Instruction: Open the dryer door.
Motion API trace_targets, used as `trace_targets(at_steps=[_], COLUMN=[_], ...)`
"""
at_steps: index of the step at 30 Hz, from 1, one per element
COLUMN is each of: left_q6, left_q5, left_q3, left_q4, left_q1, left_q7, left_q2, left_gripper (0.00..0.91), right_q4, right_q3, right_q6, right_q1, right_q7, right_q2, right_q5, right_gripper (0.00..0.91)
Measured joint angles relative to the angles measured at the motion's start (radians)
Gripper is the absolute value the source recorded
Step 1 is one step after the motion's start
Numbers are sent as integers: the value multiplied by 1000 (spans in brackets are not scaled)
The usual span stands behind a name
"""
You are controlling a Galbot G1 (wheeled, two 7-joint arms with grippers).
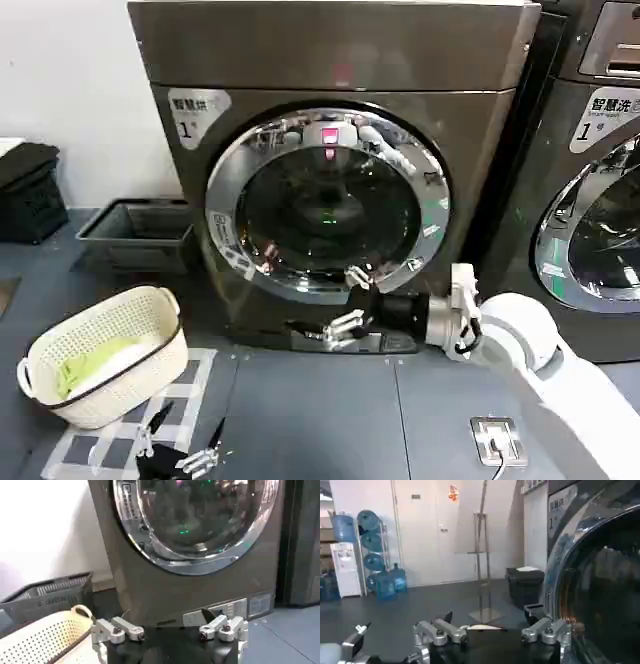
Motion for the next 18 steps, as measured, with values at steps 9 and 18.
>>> trace_targets(at_steps=[9,18], left_q6=[4,5], left_q5=[2,7], left_q3=[1,1], left_q4=[0,-1], left_q1=[0,1], left_q7=[0,1], left_q2=[-2,-4], left_gripper=[907,907], right_q4=[-46,-147], right_q3=[-88,-180], right_q6=[106,88], right_q1=[58,160], right_q7=[76,61], right_q2=[14,40], right_q5=[-6,31], right_gripper=[907,907])
